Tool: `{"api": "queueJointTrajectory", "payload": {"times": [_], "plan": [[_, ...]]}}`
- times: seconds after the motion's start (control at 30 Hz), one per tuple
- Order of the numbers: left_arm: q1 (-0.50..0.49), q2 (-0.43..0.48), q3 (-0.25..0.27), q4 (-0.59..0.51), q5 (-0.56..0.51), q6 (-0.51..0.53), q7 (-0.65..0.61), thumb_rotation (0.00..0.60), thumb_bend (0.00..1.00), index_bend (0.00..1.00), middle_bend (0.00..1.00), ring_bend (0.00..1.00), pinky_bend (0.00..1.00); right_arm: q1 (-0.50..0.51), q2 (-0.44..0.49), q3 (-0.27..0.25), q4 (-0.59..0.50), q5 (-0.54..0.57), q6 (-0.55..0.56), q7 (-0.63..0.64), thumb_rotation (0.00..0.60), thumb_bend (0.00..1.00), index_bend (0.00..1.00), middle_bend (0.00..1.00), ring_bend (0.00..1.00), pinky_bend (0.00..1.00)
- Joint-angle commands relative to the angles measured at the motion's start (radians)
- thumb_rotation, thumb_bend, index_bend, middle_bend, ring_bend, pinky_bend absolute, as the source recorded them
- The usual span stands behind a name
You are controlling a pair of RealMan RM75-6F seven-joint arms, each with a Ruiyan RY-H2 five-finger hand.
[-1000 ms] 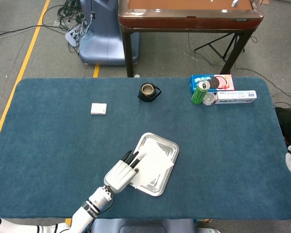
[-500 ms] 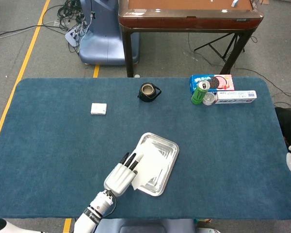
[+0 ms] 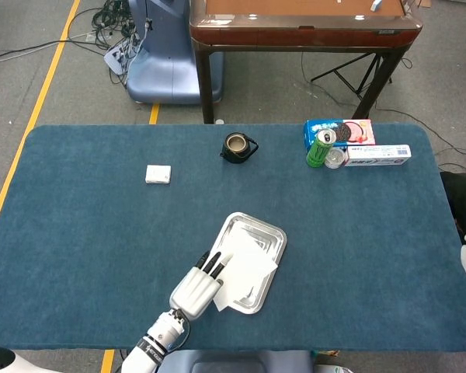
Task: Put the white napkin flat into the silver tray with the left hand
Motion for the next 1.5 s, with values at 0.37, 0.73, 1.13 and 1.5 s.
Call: {"api": "queueJointTrajectory", "payload": {"times": [0.37,0.73,1.13,1.5], "plan": [[-0.015,-0.019,-0.001,0.033,-0.014,0.012,-0.026,0.6,0.44,0.37,0.02,0.0,0.1,-0.005,0.003,0.005,0.003,0.004,0.006,0.019,0.6,0.41,0.51,0.57,0.43,0.46],[-0.021,-0.016,0.014,0.032,-0.025,0.02,-0.023,0.6,0.36,0.25,0.02,0.0,0.11,-0.009,0.005,0.009,0.008,0.005,0.012,0.039,0.6,0.41,0.51,0.57,0.43,0.46],[-0.054,0.062,-0.001,-0.037,-0.104,0.009,0.045,0.6,0.36,0.19,0.69,0.69,0.9,-0.007,0.002,0.007,0.007,0.001,0.006,0.029,0.6,0.41,0.51,0.57,0.43,0.46],[-0.129,0.095,-0.014,-0.063,-0.209,-0.041,0.094,0.6,0.48,0.14,1.0,0.94,1.0,-0.007,0.003,0.008,0.007,0.004,0.004,0.03,0.6,0.41,0.51,0.57,0.43,0.46]]}}
